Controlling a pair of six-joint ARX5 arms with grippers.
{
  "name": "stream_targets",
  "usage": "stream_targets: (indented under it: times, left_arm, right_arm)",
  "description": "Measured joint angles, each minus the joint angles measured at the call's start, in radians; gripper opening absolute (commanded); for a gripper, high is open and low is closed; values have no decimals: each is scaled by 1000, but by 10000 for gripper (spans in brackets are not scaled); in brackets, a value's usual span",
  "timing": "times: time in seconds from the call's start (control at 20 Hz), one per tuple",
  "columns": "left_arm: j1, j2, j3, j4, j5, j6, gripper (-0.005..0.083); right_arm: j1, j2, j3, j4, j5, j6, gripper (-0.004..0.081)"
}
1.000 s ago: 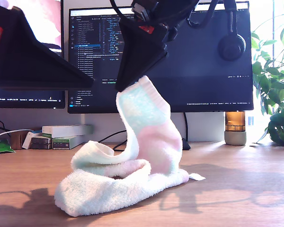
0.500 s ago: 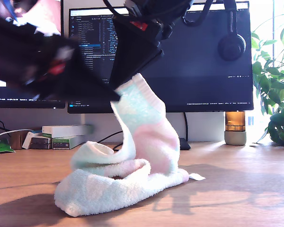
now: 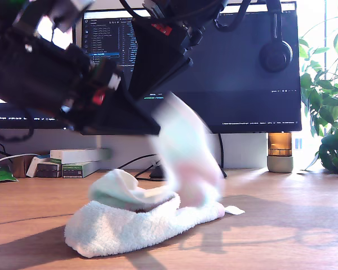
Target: Fold the tea towel to a neat square and place it to the right
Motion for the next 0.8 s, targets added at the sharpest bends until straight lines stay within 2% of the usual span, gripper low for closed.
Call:
stream_targets:
  times: [0.25,0.35,0.45,0.65,0.8]
  left_arm:
    - [0,0,2,-44,21,37,-19]
    - [0,0,6,-54,58,41,-17]
    - [-3,0,6,-56,121,46,39]
    - [-74,0,11,-101,145,208,200]
    - [-115,0,12,-156,148,383,234]
  right_arm:
    - [0,0,0,-1,16,0,-10]
    - [0,0,10,-47,69,-1,-10]
    - [-10,0,18,-129,163,-13,-10]
    - [-75,0,18,-227,212,-35,-10]
    - [-136,-1,18,-243,239,-50,-10]
